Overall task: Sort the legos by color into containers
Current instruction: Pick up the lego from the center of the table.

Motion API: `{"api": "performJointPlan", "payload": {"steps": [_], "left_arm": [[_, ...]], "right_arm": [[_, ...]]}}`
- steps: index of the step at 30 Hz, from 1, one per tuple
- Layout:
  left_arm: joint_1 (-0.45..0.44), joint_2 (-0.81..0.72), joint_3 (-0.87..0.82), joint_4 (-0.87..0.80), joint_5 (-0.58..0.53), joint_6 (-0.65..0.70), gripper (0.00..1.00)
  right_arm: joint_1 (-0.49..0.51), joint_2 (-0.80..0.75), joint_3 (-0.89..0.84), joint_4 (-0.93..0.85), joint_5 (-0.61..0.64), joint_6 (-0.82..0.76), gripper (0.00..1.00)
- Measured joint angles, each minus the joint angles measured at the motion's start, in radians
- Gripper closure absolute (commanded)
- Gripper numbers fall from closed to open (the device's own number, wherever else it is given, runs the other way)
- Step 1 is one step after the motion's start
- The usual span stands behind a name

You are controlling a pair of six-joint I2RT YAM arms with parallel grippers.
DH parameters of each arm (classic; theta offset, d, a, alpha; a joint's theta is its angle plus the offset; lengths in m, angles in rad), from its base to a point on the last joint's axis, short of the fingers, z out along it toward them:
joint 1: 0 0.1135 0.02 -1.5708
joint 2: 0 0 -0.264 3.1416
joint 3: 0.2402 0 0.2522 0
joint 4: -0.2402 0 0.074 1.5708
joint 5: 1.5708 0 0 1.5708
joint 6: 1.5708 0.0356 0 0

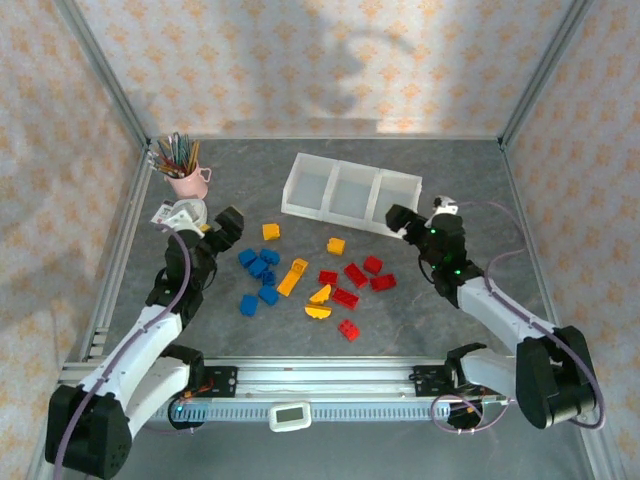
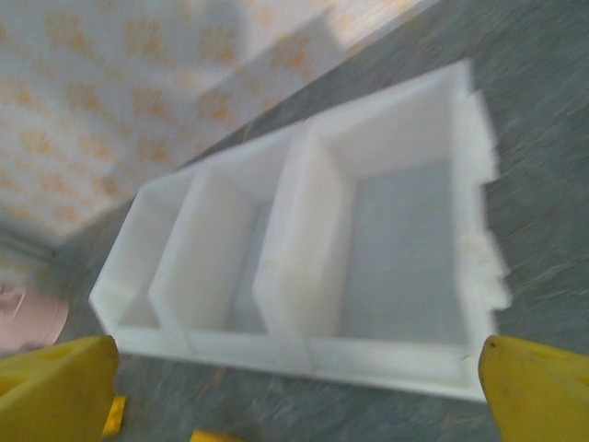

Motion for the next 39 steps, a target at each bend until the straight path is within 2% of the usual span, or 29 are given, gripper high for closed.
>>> {"api": "performJointPlan", "payload": {"steps": [4, 10, 16, 22, 28, 39], "left_arm": [[-0.066, 0.112, 0.085, -0.076, 0.012, 0.0, 0.01], [-0.136, 0.32, 0.199, -0.177, 0.01, 0.012, 0.01], [-0.164, 0.539, 0.347, -0.27, -0.008, 0.078, 0.03], [-0.164, 0.725, 0.467, -0.347, -0.046, 0.134, 0.06], [-0.164, 0.896, 0.599, -0.424, -0.084, 0.166, 0.11], [-0.164, 1.036, 0.714, -0.466, -0.104, 0.189, 0.31]], "right_arm": [[0.116, 0.056, 0.019, -0.022, 0.0, -0.036, 0.0], [0.236, 0.138, 0.029, -0.017, 0.001, -0.083, 0.01], [0.33, 0.209, 0.029, 0.025, 0.002, -0.15, 0.0], [0.383, 0.251, 0.029, 0.071, 0.008, -0.209, 0.0], [0.395, 0.252, 0.024, 0.132, 0.026, -0.234, 0.0], [0.396, 0.259, 0.005, 0.178, 0.064, -0.243, 0.0]]}}
